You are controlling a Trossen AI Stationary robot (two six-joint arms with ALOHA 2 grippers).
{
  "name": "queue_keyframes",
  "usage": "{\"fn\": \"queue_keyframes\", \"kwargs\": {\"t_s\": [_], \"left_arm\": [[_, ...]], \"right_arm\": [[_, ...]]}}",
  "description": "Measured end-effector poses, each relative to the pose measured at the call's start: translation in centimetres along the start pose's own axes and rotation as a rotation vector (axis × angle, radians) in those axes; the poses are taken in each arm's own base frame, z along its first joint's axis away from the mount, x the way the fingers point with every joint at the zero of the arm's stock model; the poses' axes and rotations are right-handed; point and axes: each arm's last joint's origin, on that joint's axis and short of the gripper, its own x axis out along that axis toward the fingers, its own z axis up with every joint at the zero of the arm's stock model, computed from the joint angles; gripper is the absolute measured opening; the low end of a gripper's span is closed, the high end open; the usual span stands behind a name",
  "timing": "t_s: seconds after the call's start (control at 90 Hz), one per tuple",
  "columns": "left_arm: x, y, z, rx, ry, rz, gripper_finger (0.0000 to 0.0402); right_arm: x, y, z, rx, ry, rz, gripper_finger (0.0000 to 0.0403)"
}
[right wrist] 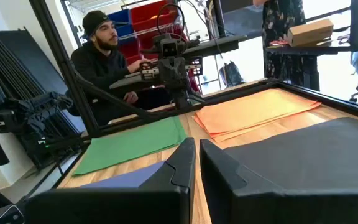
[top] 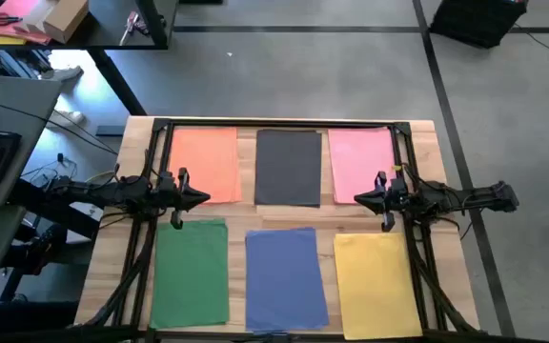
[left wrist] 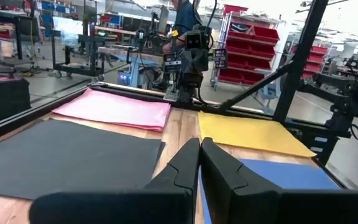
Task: Organize paper
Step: Return to Home Position
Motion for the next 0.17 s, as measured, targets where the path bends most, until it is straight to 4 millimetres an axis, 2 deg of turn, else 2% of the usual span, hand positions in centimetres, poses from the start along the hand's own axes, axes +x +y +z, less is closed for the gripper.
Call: {"fn": "queue_keyframes", "kwargs": {"t_s": [0.167], "left_arm": [[0.0, 0.0, 0.0, 0.0, 0.0, 0.0, 0.0]], "right_arm": [[0.0, 0.0, 0.0, 0.0, 0.0, 0.0, 0.0007]]}}
